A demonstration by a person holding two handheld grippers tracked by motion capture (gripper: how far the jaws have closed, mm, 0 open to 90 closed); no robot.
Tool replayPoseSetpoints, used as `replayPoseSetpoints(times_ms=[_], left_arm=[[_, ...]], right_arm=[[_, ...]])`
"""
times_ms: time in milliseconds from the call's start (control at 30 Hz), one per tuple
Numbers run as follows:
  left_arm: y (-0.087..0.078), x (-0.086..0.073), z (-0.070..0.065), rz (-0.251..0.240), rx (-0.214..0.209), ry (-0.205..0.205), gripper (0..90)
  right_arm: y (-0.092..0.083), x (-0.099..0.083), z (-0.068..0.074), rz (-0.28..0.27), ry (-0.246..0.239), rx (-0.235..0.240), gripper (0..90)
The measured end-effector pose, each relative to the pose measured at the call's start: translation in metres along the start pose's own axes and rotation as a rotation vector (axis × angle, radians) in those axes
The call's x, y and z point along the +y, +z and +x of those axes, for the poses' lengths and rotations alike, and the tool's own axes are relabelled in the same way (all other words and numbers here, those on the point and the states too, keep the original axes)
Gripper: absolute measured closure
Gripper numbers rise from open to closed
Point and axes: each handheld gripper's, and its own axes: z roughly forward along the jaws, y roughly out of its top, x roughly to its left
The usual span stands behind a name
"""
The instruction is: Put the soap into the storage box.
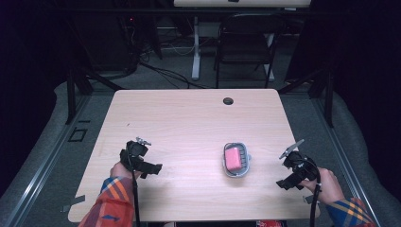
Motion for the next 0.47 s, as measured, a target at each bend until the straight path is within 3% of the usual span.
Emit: replayPoseSetpoints(times_ms=[100, 133, 200, 333, 367, 467], left_arm=[[0.0, 0.0, 0.0, 0.003, 0.0, 0.002, 0.0], [0.0, 0.0, 0.0, 0.004, -0.001, 0.003, 0.0], [0.0, 0.0, -0.001, 0.008, 0.0, 0.003, 0.0], [0.001, 0.0, -0.001, 0.016, -0.002, 0.009, 0.0], [0.001, 0.0, -0.001, 0.019, -0.004, 0.009, 0.0], [0.001, 0.0, -0.002, 0.012, -0.003, 0.006, 0.0]], right_arm=[[0.002, -0.007, 0.001, -0.01, 0.012, 0.004, 7.8], [0.002, -0.009, 0.002, -0.002, 0.011, -0.021, 7.2], [0.006, -0.015, 0.005, -0.054, 0.036, 0.0, 6.7], [0.005, -0.012, 0.007, -0.058, 0.003, -0.024, 6.5], [0.008, -0.012, 0.008, -0.072, 0.017, -0.021, 6.4], [0.01, -0.011, 0.006, -0.039, -0.01, -0.009, 6.2]])
